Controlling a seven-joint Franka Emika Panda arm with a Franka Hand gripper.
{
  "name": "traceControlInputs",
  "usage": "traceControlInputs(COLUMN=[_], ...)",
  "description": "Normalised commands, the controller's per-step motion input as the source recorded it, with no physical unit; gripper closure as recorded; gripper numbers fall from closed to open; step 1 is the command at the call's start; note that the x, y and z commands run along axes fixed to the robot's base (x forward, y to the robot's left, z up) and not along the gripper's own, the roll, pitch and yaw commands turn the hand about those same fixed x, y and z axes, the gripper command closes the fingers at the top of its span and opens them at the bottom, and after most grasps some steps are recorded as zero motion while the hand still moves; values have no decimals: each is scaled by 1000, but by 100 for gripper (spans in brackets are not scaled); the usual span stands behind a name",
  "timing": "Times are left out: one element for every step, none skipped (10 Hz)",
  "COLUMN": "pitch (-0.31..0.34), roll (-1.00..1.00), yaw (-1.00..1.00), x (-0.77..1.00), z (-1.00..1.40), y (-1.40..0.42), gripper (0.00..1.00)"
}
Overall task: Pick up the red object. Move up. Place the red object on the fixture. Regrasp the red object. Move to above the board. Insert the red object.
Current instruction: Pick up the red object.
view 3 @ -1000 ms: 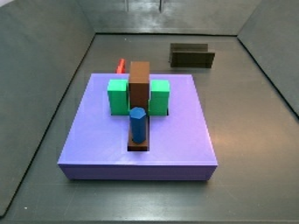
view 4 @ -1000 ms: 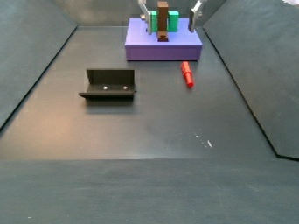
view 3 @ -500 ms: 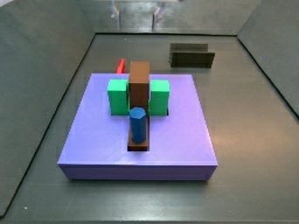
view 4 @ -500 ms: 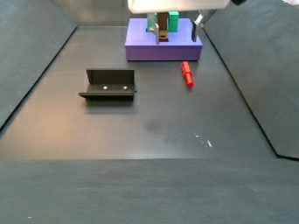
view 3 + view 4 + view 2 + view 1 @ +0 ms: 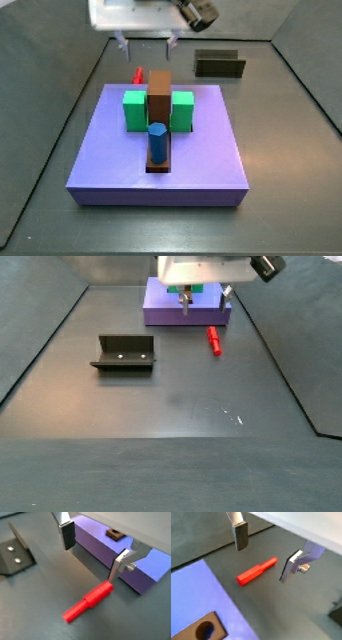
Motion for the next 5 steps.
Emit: traceControlInputs(pitch=[-149, -181, -214, -211, -163], roll=[33, 80, 20, -31, -31], yaw=[60, 80, 0, 0, 0], x=[-429, -340, -337, -191, 0], z=[-517, -560, -463, -326, -191], y=[-223, -189, -71, 0, 0], gripper=[0, 0, 0, 0, 0])
